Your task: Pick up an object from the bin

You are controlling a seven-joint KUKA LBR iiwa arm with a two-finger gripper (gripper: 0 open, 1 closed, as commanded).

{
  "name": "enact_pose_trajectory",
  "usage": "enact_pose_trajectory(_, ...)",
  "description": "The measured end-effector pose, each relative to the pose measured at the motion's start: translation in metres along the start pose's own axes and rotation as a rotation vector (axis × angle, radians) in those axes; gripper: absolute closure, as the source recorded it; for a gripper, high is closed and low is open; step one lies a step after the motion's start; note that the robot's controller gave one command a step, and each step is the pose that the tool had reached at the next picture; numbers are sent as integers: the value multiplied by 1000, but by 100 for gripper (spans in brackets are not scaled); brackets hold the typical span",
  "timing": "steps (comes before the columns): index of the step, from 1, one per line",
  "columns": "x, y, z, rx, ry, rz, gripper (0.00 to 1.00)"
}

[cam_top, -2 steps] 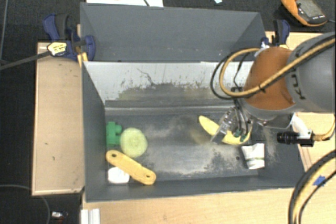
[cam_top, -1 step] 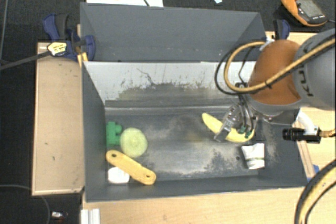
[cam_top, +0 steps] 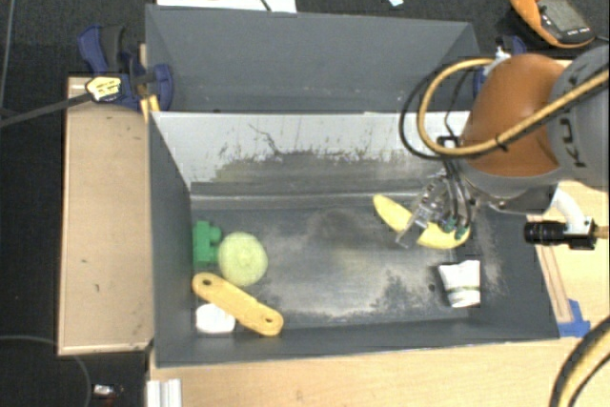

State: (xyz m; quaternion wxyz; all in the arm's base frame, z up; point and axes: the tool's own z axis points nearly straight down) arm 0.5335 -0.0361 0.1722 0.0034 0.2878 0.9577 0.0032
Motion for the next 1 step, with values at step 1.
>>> enact_pose_trajectory(1, -1, 1, -16, -1, -2, -2, 100)
